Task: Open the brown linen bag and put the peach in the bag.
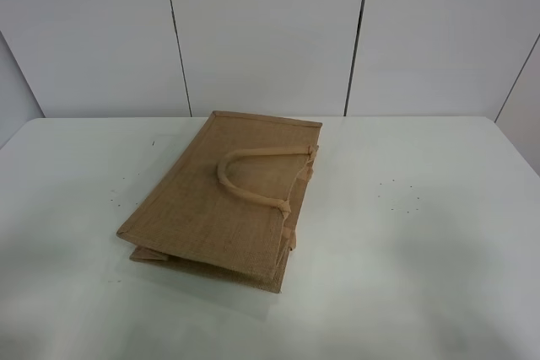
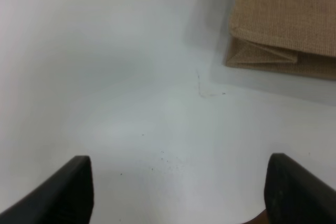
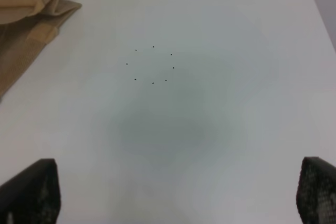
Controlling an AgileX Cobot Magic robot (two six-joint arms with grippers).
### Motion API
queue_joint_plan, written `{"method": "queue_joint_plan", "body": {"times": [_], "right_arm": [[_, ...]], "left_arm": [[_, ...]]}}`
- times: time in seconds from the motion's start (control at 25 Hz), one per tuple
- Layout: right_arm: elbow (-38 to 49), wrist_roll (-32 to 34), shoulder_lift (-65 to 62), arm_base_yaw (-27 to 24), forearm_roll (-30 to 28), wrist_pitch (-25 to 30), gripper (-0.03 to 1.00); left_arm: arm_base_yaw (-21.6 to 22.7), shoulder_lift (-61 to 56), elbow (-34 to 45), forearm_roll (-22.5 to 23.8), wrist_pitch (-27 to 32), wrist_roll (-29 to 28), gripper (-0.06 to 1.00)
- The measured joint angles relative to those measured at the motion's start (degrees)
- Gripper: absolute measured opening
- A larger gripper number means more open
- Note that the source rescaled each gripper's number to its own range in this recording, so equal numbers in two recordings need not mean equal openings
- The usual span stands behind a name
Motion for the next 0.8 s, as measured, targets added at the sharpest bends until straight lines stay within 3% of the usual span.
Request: {"method": "queue_joint_plan", "body": {"times": [0.8], "right_arm": [[0.0,0.0,0.0,0.0,0.0,0.0,1.00]], "left_arm": [[0.0,-6.4,0.2,-1.9,0.2,0.0,0.99]]}}
